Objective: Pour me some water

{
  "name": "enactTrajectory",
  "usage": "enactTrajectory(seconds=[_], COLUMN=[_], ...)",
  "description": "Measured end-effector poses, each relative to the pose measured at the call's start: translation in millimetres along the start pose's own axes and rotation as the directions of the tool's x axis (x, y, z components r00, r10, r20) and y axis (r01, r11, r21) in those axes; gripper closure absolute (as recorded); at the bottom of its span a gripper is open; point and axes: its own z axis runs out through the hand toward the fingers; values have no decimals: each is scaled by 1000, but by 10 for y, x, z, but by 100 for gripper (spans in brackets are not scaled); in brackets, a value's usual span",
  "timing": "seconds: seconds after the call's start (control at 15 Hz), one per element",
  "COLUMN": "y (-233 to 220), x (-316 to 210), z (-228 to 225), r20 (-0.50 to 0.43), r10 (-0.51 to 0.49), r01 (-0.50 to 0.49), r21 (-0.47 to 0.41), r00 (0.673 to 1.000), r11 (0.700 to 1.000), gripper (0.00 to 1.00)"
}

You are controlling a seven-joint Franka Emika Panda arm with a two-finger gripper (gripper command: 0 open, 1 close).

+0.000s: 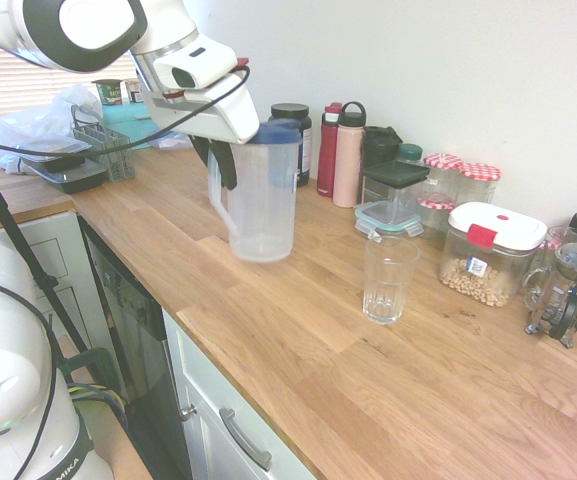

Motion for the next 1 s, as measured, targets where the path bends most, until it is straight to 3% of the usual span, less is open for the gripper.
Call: enactTrajectory(seconds=[0.13, 0.47, 0.73, 1.0], y=[-374, -977, -1220, -1218], x=[-102, -232, -509, -531], z=[181, 531, 553, 754], r20=[-56, 1, 66, 63], r10=[30, 34, -103, -201], r01=[-27, -34, 92, 189], r21=[50, 84, 158, 154], r00=[998, 999, 992, 978], r11=[998, 996, 983, 970], gripper=[100, 100, 100, 100])
